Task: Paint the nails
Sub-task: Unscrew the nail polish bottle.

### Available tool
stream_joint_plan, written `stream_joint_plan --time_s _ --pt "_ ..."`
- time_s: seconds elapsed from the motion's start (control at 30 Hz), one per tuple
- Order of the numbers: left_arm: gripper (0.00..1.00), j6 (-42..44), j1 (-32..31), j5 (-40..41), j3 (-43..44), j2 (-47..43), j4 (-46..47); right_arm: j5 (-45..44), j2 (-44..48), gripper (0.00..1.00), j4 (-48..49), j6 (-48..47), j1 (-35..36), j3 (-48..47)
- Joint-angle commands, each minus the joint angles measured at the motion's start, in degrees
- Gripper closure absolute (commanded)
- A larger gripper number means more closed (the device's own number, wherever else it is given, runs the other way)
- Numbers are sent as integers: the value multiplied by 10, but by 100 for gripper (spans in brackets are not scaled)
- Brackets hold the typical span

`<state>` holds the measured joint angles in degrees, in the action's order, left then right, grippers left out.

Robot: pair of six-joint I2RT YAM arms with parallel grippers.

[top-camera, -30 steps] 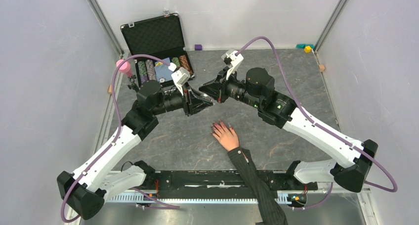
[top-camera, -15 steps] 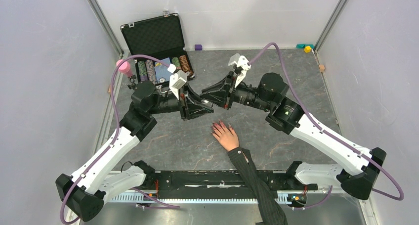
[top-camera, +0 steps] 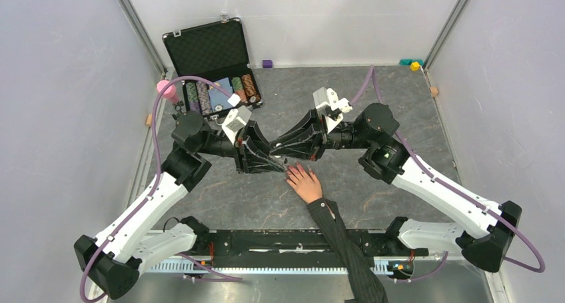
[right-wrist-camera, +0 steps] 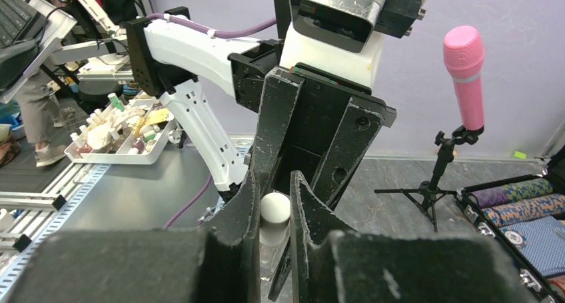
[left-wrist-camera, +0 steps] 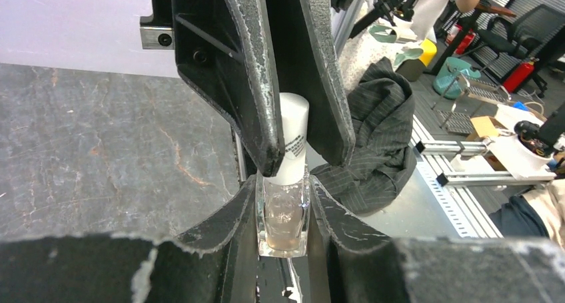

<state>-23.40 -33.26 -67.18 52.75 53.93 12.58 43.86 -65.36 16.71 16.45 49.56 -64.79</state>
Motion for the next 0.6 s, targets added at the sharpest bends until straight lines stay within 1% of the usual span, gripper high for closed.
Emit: stream_joint_plan --time_s 0.0,0.1,0.13,0.17,0.3,0.33,0.37,0.4,0.47,0.5,0.57 --pt "98 -39 -1 -26 22 -12 39 48 -2 100 18 -16 -6 13" --pt "98 -37 -1 -17 19 -11 39 21 1 99 13 -12 -12 16" --pt "98 -35 -1 -11 18 -11 38 13 4 94 9 -12 -17 17" --pt "98 -28 -1 -2 17 -12 32 -2 8 87 5 -13 -22 19" --pt "98 29 -1 48 28 -10 -39 -62 29 51 -7 -10 -48 35" --pt "98 44 -1 67 31 -10 -58 -74 34 44 -9 -8 -55 38" --pt "98 56 -1 84 32 -10 -75 -91 38 39 -13 -7 -60 42" --pt "98 69 -1 113 33 -10 -88 -108 41 34 -20 -9 -63 43" --pt "98 94 -1 168 37 -9 -122 -148 48 29 -31 -13 -65 48" --pt "98 106 -1 199 39 -9 -147 -161 52 27 -30 -13 -65 54" --pt "98 115 -2 259 34 -12 -166 -186 59 25 -16 -3 -65 64"
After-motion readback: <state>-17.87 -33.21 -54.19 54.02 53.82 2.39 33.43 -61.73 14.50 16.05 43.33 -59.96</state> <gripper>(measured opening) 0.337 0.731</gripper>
